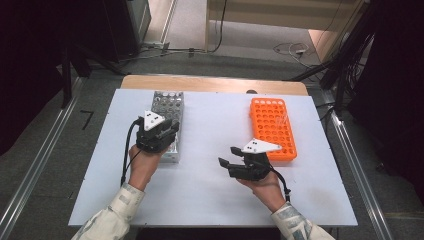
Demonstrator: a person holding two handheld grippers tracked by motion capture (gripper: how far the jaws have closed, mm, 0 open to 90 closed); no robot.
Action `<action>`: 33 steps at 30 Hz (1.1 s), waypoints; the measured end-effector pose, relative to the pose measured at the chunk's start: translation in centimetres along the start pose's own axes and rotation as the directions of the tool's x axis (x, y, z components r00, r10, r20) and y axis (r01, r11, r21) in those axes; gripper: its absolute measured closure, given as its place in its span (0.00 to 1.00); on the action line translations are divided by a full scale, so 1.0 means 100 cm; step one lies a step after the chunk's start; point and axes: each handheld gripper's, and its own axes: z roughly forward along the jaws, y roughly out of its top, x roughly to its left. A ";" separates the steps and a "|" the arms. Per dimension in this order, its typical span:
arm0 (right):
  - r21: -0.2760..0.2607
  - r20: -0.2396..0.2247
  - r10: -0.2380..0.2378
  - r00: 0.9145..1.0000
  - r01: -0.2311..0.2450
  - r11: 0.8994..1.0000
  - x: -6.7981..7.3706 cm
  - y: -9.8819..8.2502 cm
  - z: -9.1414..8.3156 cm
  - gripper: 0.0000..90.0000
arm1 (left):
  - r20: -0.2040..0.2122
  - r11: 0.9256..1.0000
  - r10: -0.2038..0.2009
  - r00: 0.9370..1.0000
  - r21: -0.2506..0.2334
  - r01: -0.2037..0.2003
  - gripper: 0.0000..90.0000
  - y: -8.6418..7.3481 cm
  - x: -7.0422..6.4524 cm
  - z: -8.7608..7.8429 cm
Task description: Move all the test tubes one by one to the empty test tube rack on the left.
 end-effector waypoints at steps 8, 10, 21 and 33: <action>-0.019 0.053 0.015 0.998 -0.014 1.000 -0.011 -0.001 -0.010 0.40 | -0.028 0.998 -0.044 0.999 -0.041 0.043 0.32 0.004 0.001 -0.004; -0.025 0.078 0.024 0.997 -0.022 0.999 -0.016 -0.001 -0.013 0.38 | -0.022 0.997 -0.064 0.998 -0.038 0.063 0.25 0.004 0.003 -0.004; -0.077 0.322 0.060 0.945 -0.037 0.996 -0.057 -0.010 -0.042 0.36 | -0.014 0.996 -0.085 0.996 -0.035 0.084 0.22 0.004 0.008 -0.008; -0.106 0.437 0.163 0.885 -0.130 0.986 -0.097 -0.017 -0.046 0.43 | -0.019 0.996 -0.078 0.997 -0.041 0.078 0.22 0.005 0.007 -0.009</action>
